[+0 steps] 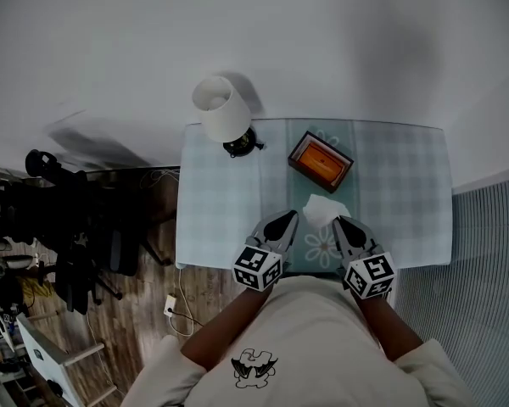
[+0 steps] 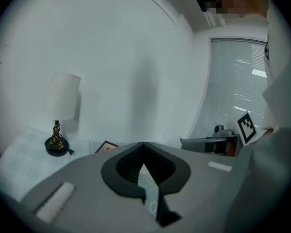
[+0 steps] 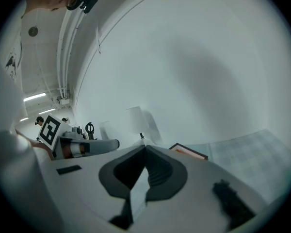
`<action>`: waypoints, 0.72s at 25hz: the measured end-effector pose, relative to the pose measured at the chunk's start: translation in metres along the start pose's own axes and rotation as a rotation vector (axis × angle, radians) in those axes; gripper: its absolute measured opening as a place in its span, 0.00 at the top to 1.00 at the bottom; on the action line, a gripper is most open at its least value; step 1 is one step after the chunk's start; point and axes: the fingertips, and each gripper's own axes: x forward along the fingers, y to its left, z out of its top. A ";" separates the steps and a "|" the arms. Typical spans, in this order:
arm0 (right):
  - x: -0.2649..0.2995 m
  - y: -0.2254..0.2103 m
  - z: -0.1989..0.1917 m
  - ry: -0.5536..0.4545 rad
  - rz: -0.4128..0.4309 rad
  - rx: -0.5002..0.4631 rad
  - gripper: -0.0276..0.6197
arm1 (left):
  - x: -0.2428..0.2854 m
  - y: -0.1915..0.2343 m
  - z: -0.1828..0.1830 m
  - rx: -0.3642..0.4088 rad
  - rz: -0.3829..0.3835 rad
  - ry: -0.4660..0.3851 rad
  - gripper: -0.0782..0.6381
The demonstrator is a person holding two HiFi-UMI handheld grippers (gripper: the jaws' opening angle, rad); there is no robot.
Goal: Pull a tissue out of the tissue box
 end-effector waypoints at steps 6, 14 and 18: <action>0.002 -0.003 0.003 0.000 -0.024 -0.026 0.94 | 0.002 0.003 -0.006 -0.016 0.011 0.009 0.88; 0.004 -0.004 0.004 0.002 -0.031 -0.014 0.94 | 0.001 0.006 -0.007 -0.018 0.014 0.014 0.88; 0.005 -0.005 0.004 0.000 -0.038 -0.008 0.94 | 0.001 0.007 -0.006 -0.024 0.015 0.012 0.88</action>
